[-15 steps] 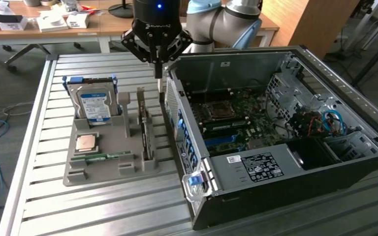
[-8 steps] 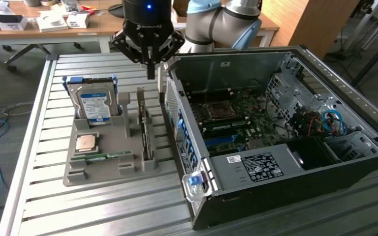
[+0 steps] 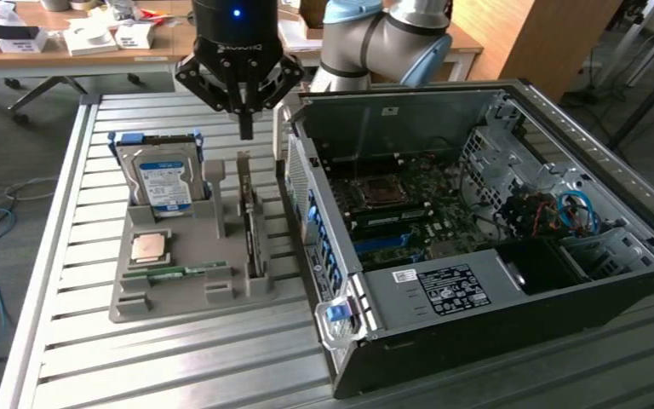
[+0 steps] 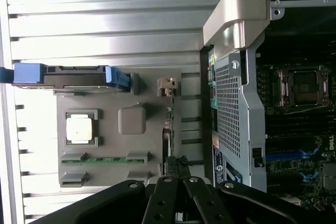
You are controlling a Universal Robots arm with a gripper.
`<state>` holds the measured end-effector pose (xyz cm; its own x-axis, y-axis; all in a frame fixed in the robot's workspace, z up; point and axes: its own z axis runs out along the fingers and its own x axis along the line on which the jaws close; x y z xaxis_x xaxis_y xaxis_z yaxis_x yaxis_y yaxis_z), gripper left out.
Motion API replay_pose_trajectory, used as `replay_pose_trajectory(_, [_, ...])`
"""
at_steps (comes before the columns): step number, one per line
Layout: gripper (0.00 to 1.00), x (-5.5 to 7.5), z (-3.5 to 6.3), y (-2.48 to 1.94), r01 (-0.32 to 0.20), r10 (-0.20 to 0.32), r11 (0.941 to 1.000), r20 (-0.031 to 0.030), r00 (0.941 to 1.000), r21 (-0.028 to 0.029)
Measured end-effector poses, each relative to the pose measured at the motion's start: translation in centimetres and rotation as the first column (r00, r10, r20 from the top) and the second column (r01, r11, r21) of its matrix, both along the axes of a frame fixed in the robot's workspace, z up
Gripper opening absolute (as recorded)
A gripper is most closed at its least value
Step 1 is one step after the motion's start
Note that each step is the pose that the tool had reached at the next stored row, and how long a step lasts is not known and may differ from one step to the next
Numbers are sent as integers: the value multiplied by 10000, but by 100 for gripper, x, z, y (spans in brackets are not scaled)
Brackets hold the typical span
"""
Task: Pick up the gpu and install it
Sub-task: 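Reach for the gpu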
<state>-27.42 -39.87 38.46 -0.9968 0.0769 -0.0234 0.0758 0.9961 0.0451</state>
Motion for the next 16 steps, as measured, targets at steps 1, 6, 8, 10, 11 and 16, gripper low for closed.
replay_pose_trajectory(1, [11,-18,-1,0,1,-1,10000,0,10000,0])
replay_pose_trajectory(6, [11,-91,-8,1,8,-8,10000,0,10000,0])
replay_pose_trajectory(8, [11,-91,-7,1,6,-6,10000,0,10000,-1])
replay_pose_trajectory(10, [11,-91,-7,1,6,-6,10000,-1,10000,-1])
replay_pose_trajectory(11, [11,-92,-7,-1,6,-6,10000,-1,10000,0])
replay_pose_trajectory(16, [11,-92,-7,-61,6,-6,10000,-1,10000,-1])
